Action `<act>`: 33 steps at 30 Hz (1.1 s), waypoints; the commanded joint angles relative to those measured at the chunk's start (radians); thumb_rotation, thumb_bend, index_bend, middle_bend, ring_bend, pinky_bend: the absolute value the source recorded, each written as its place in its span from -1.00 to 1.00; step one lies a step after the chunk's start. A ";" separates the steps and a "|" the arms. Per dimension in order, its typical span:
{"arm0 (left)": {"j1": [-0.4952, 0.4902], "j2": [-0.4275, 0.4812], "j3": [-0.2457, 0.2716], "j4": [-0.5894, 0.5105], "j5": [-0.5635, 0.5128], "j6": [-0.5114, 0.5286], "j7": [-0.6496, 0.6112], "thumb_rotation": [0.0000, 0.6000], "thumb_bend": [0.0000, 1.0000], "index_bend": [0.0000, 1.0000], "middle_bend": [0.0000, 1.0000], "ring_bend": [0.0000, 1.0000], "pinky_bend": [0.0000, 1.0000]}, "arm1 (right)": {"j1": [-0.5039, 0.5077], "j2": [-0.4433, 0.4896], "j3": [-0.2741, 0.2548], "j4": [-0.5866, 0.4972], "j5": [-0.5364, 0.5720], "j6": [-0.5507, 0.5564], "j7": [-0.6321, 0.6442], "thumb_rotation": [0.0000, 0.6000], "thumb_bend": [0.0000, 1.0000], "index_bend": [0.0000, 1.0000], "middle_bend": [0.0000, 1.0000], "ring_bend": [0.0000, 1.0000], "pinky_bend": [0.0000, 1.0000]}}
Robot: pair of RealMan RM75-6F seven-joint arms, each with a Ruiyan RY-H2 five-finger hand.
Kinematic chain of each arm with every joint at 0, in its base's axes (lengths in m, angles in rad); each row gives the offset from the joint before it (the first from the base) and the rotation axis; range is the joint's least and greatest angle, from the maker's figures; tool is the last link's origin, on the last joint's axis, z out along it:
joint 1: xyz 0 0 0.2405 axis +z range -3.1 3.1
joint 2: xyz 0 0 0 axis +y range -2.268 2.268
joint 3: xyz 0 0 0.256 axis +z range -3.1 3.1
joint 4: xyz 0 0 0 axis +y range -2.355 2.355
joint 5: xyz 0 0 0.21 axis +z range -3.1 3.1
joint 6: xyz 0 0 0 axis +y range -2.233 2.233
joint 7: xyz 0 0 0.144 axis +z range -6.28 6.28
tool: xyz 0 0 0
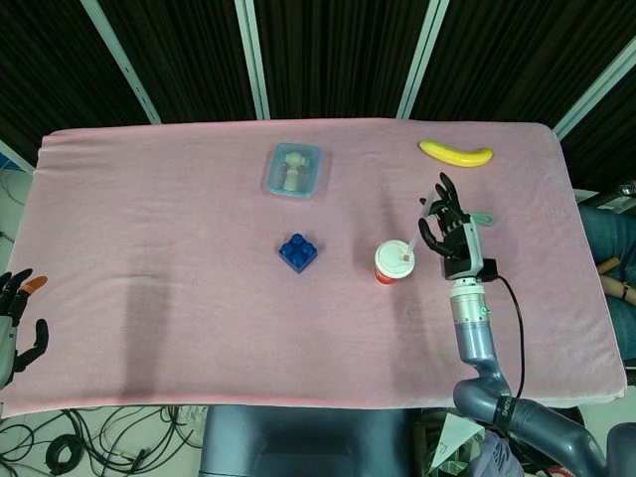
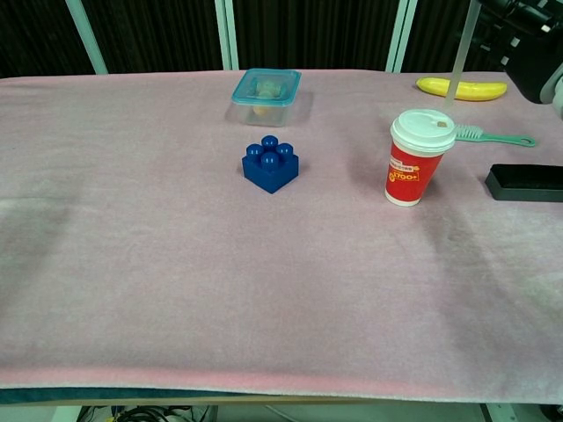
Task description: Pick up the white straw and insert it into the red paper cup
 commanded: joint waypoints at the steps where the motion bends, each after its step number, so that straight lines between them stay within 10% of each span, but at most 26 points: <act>1: 0.000 0.000 0.000 0.000 -0.001 0.000 0.000 1.00 0.16 -0.62 -0.82 -0.95 -1.00 | 0.000 -0.006 0.000 0.006 0.004 -0.003 0.005 1.00 -0.23 0.24 -1.00 -1.00 -0.69; 33: 0.000 0.005 -0.001 -0.004 -0.004 -0.002 -0.002 1.00 0.16 -0.62 -0.82 -0.95 -1.00 | 0.002 -0.040 -0.013 0.057 -0.003 -0.024 0.030 1.00 -0.22 0.24 -1.00 -1.00 -0.69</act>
